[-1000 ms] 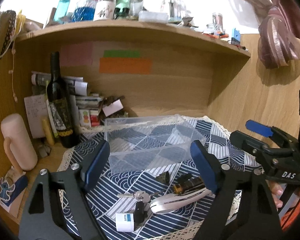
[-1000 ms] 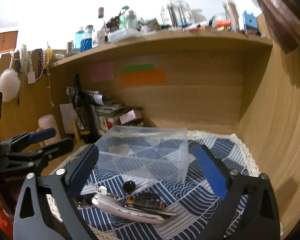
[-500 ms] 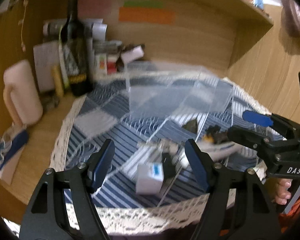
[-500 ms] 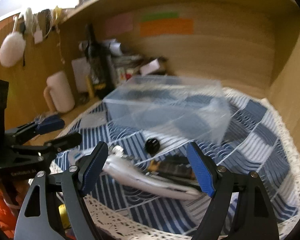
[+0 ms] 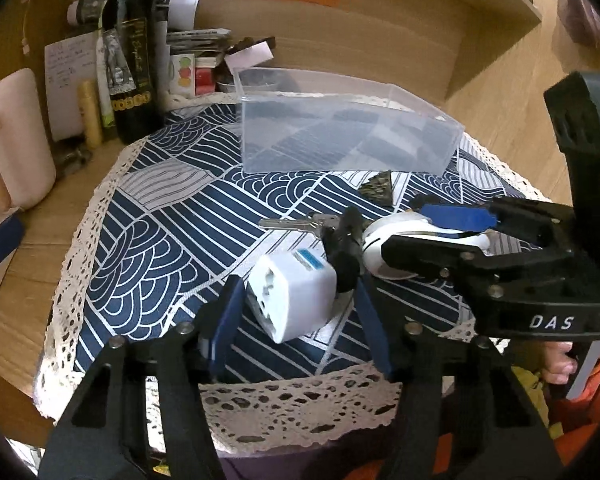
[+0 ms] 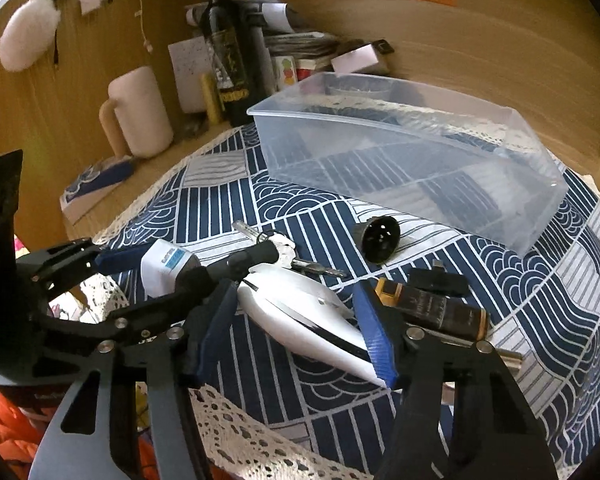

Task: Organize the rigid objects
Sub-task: 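Grasp the white plug adapter with the left tool while the right tool grasps the white handheld device, then carry both held items over the clear box and open both tools to drop them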

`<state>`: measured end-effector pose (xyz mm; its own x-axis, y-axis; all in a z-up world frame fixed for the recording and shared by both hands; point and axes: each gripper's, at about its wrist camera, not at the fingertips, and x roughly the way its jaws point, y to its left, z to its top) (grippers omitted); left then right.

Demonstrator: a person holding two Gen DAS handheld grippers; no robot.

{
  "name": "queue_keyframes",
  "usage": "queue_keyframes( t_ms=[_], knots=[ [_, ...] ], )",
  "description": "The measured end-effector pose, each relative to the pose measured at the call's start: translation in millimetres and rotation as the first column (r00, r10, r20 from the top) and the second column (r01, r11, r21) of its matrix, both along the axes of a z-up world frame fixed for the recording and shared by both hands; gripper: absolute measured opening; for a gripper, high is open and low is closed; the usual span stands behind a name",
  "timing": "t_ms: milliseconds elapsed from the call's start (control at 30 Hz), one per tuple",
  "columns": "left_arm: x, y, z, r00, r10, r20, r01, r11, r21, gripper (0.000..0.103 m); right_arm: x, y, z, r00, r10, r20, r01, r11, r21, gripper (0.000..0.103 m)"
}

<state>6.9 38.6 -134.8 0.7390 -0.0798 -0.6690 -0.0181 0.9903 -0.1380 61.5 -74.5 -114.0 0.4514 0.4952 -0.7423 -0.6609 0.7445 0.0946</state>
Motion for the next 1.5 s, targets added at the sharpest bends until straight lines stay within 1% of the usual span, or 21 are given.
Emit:
queue_keyframes(
  t_ms=[100, 133, 167, 200, 267, 433, 600, 700, 767, 833, 900, 1067, 1167, 1267, 1400, 1500],
  knots=[
    [3.6, 4.9, -3.5, 1.000, 0.000, 0.000, 0.000, 1.000, -0.010, 0.055, 4.0, 1.7, -1.4, 1.000, 0.012, -0.018, -0.012, 1.000, -0.010, 0.058],
    [6.2, 7.4, -5.4, 1.000, 0.006, -0.003, -0.006, 1.000, -0.011, 0.051, 5.1, 2.6, -2.1, 1.000, 0.014, -0.020, -0.014, 1.000, -0.014, 0.058],
    [8.0, 8.9, -6.9, 1.000, 0.009, -0.008, -0.009, 1.000, -0.012, 0.046, 6.2, 4.0, -3.0, 1.000, 0.016, -0.022, -0.017, 1.000, -0.018, 0.059],
    [10.8, 11.0, -8.7, 1.000, 0.012, -0.013, -0.012, 1.000, -0.016, 0.045, 7.2, 7.1, -4.6, 1.000, 0.020, -0.024, -0.021, 0.999, -0.031, 0.059],
    [12.3, 13.5, -8.4, 1.000, 0.016, -0.007, -0.016, 1.000, -0.025, 0.045, 7.1, 9.6, -6.9, 0.999, 0.021, -0.024, -0.022, 0.999, -0.047, 0.059],
    [12.3, 17.0, -7.0, 1.000, 0.016, 0.005, -0.016, 0.999, -0.046, 0.044, 7.1, 10.8, -9.6, 1.000, 0.013, -0.016, -0.014, 0.999, -0.050, 0.058],
    [8.2, 19.3, -0.7, 0.999, 0.030, 0.027, -0.029, 0.999, -0.035, 0.044, 5.1, 8.6, -7.9, 1.000, -0.019, 0.018, 0.020, 0.999, -0.042, 0.058],
    [7.6, 20.6, 9.6, 0.998, 0.041, 0.050, -0.040, 0.999, -0.021, 0.044, 5.9, 0.8, -0.8, 0.998, -0.043, 0.038, 0.044, 0.999, -0.008, 0.057],
    [9.5, 22.6, 16.1, 0.997, 0.042, 0.063, -0.041, 0.999, -0.023, 0.044, 5.6, -3.4, 6.1, 0.996, -0.060, 0.064, 0.060, 0.998, 0.002, 0.044],
    [11.7, 24.3, 22.9, 0.996, 0.046, 0.077, -0.045, 0.999, -0.022, 0.044, 6.5, -8.8, 15.9, 0.992, -0.081, 0.095, 0.080, 0.997, 0.016, 0.037],
    [14.3, 24.3, 30.2, 0.994, 0.048, 0.094, -0.047, 0.999, -0.014, 0.044, 9.4, -15.1, 23.8, 0.990, -0.092, 0.106, 0.087, 0.995, 0.043, 0.035],
    [20.6, 20.6, 48.1, 0.990, 0.043, 0.133, -0.044, 0.999, 0.003, 0.044, 17.0, -27.5, 32.3, 0.983, -0.129, 0.132, 0.120, 0.990, 0.069, 0.032],
    [24.9, 18.5, 57.9, 0.988, 0.035, 0.151, -0.036, 0.999, 0.002, 0.044, 18.1, -35.1, 43.6, 0.975, -0.149, 0.164, 0.136, 0.987, 0.089, 0.031],
    [28.7, 16.0, 65.9, 0.986, 0.032, 0.166, -0.033, 0.999, 0.008, 0.044, 19.5, -46.6, 58.3, 0.963, -0.187, 0.195, 0.164, 0.978, 0.126, 0.030],
    [33.9, 10.6, 70.8, 0.984, 0.018, 0.175, -0.021, 1.000, 0.015, 0.044, 18.4, -71.7, 77.1, 0.932, -0.277, 0.235, 0.231, 0.951, 0.203, 0.029],
    [38.5, 3.9, 69.4, 0.986, 0.003, 0.167, -0.006, 1.000, 0.021, 0.044, 14.8, -89.1, 82.9, 0.919, -0.316, 0.235, 0.260, 0.935, 0.240, 0.029]
  ],
)
